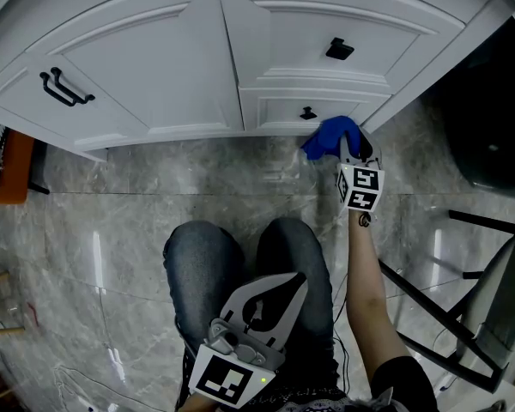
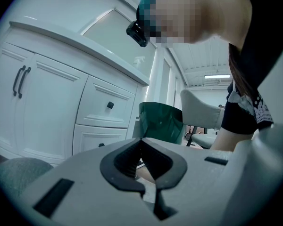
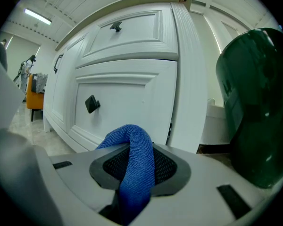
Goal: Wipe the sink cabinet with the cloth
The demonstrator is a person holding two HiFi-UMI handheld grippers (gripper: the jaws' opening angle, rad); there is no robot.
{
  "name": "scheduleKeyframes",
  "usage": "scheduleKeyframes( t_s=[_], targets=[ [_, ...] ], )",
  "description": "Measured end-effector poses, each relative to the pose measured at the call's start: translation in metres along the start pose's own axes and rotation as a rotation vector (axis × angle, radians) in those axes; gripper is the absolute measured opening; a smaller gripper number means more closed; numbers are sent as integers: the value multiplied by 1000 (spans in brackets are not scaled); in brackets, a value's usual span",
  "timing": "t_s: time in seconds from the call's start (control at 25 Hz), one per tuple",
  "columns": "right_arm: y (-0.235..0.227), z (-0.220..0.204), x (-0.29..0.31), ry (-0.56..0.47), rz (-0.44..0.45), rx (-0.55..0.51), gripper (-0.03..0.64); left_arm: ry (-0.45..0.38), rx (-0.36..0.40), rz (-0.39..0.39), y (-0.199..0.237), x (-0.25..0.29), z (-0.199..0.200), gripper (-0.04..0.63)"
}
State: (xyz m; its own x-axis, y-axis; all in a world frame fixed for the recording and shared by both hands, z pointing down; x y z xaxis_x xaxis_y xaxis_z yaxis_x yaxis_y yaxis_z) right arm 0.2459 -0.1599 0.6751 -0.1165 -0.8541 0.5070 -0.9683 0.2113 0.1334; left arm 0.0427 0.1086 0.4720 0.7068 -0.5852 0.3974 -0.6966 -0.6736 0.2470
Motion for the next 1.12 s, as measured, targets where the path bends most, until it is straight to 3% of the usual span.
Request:
scheduleKeyframes(
  t_s=[0.52,0.68,1.12],
  targets=[
    [-28,-14,-7,18,-78,75,115,-3,-8,-22,3,3,1,5],
    [-52,-19,-12,25,-124,141,115,0,-7,-29,4,4,0,5],
    [-53,-19,-11,31,-122,136,115,2,-5,-26,6,5,1,5]
  ],
)
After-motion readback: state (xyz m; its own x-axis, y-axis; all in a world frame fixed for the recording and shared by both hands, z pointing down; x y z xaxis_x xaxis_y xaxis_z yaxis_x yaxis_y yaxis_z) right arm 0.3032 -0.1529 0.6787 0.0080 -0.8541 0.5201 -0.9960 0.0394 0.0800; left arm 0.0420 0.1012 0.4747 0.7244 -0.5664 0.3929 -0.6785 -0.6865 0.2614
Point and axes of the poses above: the fingertips, and each gripper's own axes: x forward along the fingers, y to its left, z out of its top, the point moved 5 cm from there along -x, backward along the fingers, and after that the axes turned 15 degrees about y, right-handed, at the moved point
